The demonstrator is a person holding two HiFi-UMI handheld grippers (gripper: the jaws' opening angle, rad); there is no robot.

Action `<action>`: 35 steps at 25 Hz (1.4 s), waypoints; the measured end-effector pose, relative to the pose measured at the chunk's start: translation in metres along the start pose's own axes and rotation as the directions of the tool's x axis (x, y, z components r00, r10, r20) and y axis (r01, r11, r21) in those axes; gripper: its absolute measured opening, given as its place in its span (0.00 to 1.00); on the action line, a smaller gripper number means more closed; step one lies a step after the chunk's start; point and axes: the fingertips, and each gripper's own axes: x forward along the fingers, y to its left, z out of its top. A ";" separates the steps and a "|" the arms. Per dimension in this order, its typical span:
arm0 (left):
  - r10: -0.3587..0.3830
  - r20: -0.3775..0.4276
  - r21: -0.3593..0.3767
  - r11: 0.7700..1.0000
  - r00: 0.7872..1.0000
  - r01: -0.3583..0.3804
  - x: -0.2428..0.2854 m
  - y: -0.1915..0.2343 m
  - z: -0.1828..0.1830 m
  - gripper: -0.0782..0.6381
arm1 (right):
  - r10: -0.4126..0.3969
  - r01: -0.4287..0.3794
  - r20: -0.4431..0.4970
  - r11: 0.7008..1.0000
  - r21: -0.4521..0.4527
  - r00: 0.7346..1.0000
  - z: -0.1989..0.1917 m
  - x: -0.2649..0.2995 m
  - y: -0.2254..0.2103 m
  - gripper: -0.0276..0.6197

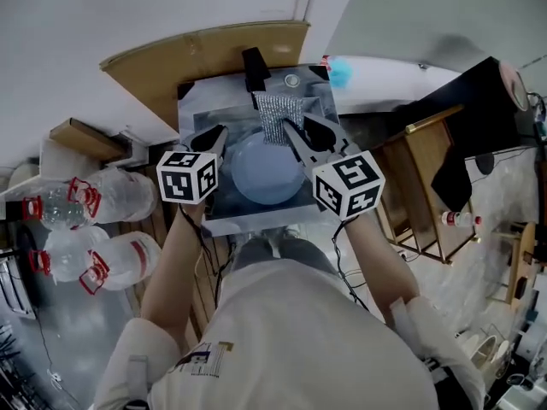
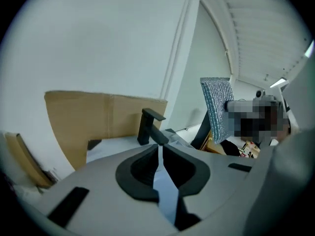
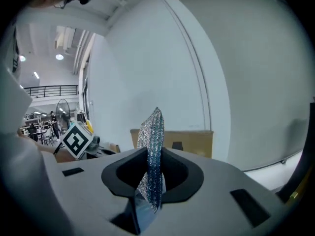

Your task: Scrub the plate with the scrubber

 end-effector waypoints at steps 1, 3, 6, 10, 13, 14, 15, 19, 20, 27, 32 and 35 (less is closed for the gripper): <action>0.001 0.020 0.029 1.000 1.000 -0.002 -0.006 -0.004 0.011 0.17 | -0.002 0.002 0.028 1.000 -0.001 1.000 0.011 -0.006 0.001 0.20; -0.002 0.058 0.081 0.997 0.998 -0.003 -0.017 -0.012 0.030 0.16 | -0.004 0.005 0.080 1.000 -0.003 0.997 0.033 -0.017 0.002 0.20; -0.008 0.125 0.160 0.987 0.992 -0.012 -0.038 -0.022 0.057 0.15 | -0.005 0.007 0.154 1.000 -0.013 0.988 0.064 -0.034 0.007 0.20; -0.023 0.214 0.262 0.965 0.977 -0.034 -0.073 -0.042 0.092 0.15 | 0.001 0.011 0.239 0.999 -0.048 0.971 0.101 -0.061 0.021 0.20; -0.049 0.293 0.288 0.957 0.955 -0.040 -0.097 -0.055 0.114 0.15 | -0.006 0.026 0.294 0.998 -0.065 0.956 0.123 -0.082 0.026 0.20; -0.058 0.323 0.294 0.955 0.945 -0.042 -0.106 -0.059 0.121 0.15 | -0.008 0.031 0.310 0.997 -0.068 0.951 0.129 -0.089 0.028 0.20; -0.066 0.349 0.304 0.952 0.935 -0.046 -0.114 -0.063 0.126 0.15 | -0.010 0.036 0.324 0.997 -0.073 0.946 0.134 -0.095 0.029 0.20; -0.102 0.394 0.367 0.929 0.914 -0.055 -0.140 -0.083 0.140 0.14 | -0.039 0.099 0.359 0.984 -0.151 0.933 0.149 -0.118 0.038 0.20; -0.109 0.398 0.378 0.924 0.911 -0.054 -0.145 -0.087 0.142 0.14 | -0.042 0.112 0.367 0.978 -0.173 0.929 0.153 -0.123 0.041 0.20; -0.129 0.457 0.423 0.902 0.880 -0.088 -0.177 -0.107 0.158 0.14 | -0.002 0.087 0.384 0.975 -0.203 0.923 0.159 -0.149 0.059 0.20; -0.121 0.464 0.447 0.887 0.877 -0.114 -0.185 -0.114 0.155 0.14 | 0.012 0.064 0.371 0.979 -0.192 0.929 0.150 -0.156 0.062 0.20; -0.101 0.446 0.429 0.896 0.889 -0.113 -0.183 -0.111 0.147 0.14 | 0.019 0.054 0.354 0.979 -0.195 0.935 0.140 -0.152 0.063 0.20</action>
